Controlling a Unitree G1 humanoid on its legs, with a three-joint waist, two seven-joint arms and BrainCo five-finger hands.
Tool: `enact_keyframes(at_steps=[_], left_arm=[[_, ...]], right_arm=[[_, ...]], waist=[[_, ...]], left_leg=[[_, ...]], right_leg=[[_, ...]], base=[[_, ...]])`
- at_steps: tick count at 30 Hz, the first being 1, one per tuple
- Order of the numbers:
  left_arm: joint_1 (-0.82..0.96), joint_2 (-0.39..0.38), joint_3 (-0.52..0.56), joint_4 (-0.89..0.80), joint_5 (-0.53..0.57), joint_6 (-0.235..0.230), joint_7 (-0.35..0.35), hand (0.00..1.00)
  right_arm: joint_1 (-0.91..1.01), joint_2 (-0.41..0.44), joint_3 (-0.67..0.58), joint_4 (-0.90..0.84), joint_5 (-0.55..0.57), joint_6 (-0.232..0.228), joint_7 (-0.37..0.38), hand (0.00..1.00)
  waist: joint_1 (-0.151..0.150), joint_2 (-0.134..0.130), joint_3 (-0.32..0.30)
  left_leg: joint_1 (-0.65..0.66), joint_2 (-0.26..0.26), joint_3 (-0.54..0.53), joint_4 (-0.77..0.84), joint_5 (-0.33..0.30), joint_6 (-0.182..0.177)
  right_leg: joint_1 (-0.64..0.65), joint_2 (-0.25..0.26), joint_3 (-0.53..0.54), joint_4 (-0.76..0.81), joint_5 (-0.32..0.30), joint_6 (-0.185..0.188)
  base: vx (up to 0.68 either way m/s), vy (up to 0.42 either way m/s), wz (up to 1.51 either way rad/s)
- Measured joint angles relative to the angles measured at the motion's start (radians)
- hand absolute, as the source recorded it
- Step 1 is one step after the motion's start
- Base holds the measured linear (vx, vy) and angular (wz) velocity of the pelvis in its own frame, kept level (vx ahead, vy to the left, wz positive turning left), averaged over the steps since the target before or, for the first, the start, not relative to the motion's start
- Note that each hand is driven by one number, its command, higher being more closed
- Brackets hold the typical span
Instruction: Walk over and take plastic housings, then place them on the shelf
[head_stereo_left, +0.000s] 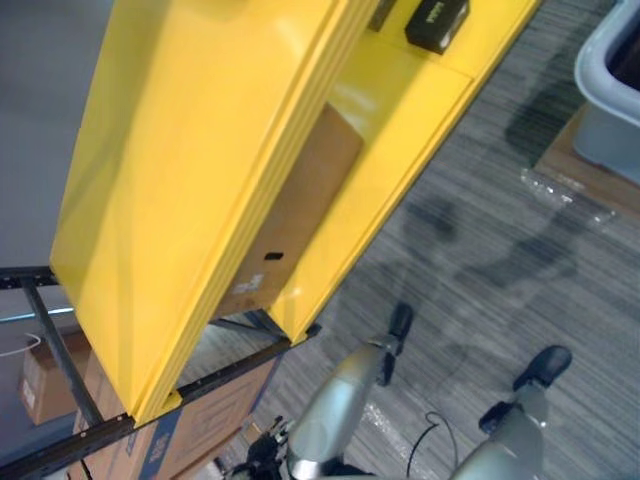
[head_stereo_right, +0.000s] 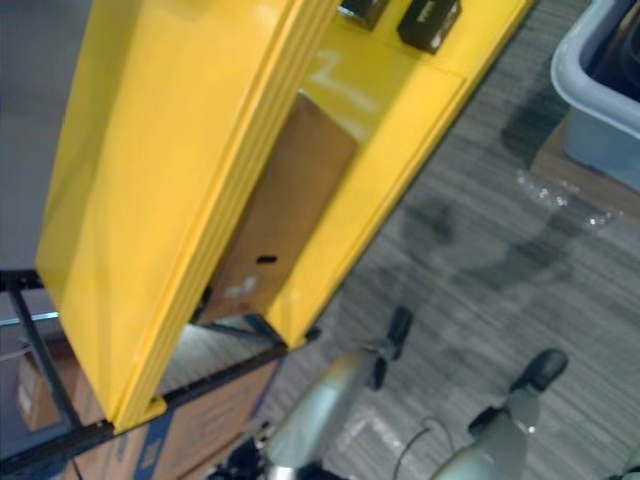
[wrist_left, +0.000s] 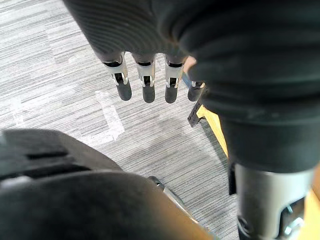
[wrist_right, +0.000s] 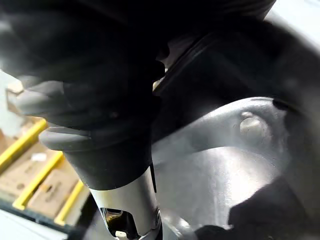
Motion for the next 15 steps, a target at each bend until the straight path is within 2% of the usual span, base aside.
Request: enact_keyframes(at_steps=[1, 2, 7, 10, 15], left_arm=[[0.0, -0.001, 0.0, 0.0, -0.005, 0.0, 0.0, 0.0], [0.0, -0.001, 0.0, 0.0, -0.005, 0.0, -0.001, 0.0], [0.0, -0.001, -0.002, 0.0, -0.005, -0.005, -0.002, 0.0], [0.0, -0.001, -0.006, 0.0, -0.008, -0.013, -0.002, 0.0], [-0.001, -0.001, -0.011, 0.0, -0.008, -0.021, -0.001, 0.0]], right_arm=[[0.0, -0.001, 0.0, 0.0, 0.0, 0.0, 0.0, 0.0], [0.0, -0.002, -0.001, 0.0, 0.001, 0.001, 0.001, 1.0], [0.0, -0.007, 0.0, 0.002, 0.001, 0.015, 0.001, 1.0], [0.002, -0.021, 0.001, 0.007, 0.0, 0.039, 0.015, 1.0], [0.008, -0.028, 0.001, 0.008, 0.001, 0.046, 0.019, 1.0]], waist=[[0.0, 0.0, 0.0], [0.001, 0.0, 0.0], [0.002, 0.0, 0.0], [0.001, 0.0, 0.0], [0.0, 0.0, 0.0]], left_leg=[[0.0, 0.0, 0.0, 0.0, 0.0, -0.001], [0.0, 0.0, -0.001, 0.0, 0.001, -0.001], [0.0, 0.002, -0.002, 0.0, 0.002, -0.004], [0.001, 0.003, -0.002, 0.0, 0.003, -0.004], [0.004, 0.006, 0.0, -0.001, 0.004, -0.007]], right_leg=[[-0.001, 0.0, 0.0, 0.001, 0.0, 0.0], [-0.001, 0.0, -0.001, 0.003, -0.002, 0.002], [-0.003, 0.001, -0.001, 0.009, -0.007, 0.007], [-0.003, 0.001, 0.0, 0.009, -0.007, 0.007], [-0.002, 0.007, 0.001, 0.009, -0.007, 0.007]], base=[[-0.03, -0.014, 0.02], [0.0, 0.0, 0.0], [-0.01, -0.002, 0.0], [-0.04, -0.008, -0.01], [-0.04, -0.008, -0.03]])
